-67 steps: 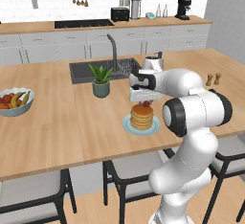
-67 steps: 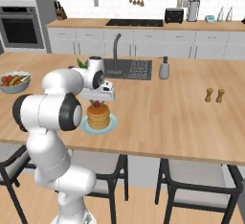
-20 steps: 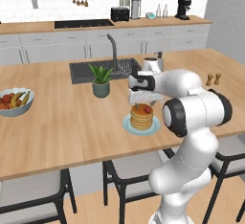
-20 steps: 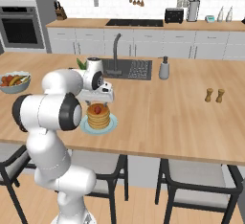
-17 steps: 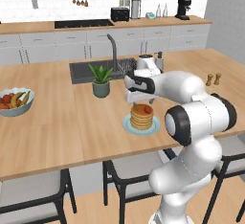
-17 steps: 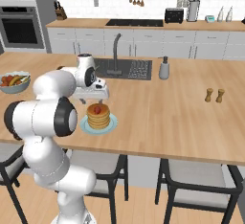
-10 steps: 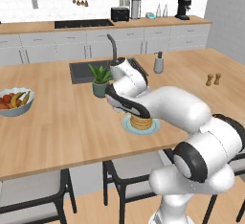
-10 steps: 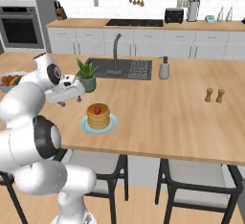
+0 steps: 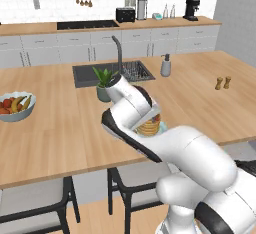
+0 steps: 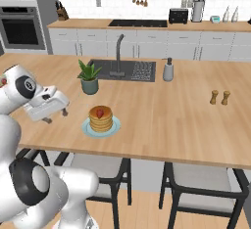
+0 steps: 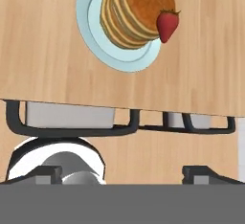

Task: Take the strawberry from the fridge and place it on top of the pancake, located on the dining counter.

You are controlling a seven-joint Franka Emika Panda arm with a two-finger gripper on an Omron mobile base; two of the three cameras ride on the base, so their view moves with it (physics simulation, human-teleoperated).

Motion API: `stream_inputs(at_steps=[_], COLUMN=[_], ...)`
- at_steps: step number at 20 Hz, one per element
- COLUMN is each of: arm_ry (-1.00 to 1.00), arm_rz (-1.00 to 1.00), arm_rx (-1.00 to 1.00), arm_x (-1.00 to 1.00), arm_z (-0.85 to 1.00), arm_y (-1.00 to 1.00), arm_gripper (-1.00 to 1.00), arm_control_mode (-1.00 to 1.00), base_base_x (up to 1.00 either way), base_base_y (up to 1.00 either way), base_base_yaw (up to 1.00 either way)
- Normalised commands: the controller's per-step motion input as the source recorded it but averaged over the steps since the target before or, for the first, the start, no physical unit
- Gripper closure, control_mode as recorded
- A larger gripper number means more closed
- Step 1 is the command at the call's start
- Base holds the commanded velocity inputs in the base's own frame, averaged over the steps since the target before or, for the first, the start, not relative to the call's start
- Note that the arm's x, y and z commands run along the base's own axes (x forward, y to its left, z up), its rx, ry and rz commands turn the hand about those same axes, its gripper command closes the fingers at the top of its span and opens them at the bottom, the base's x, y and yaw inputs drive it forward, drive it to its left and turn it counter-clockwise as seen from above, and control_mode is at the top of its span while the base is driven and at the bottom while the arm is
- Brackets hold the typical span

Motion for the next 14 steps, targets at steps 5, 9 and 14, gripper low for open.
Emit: stream_inputs(at_steps=[5, 9, 14], arm_ry=[0.00, 0.00, 0.00], arm_rz=[0.00, 0.00, 0.00], arm_rx=[-0.02, 0.00, 0.00], arm_x=[-1.00, -0.66, -0.18], arm_z=[-0.02, -0.02, 0.00], arm_y=[0.00, 0.00, -0.02], arm_gripper=[-1.00, -1.00, -1.00], arm_control_mode=[-1.00, -1.00, -1.00], base_base_x=[0.00, 0.00, 0.00], base_base_y=[0.00, 0.00, 0.00], base_base_yaw=[0.00, 0.00, 0.00])
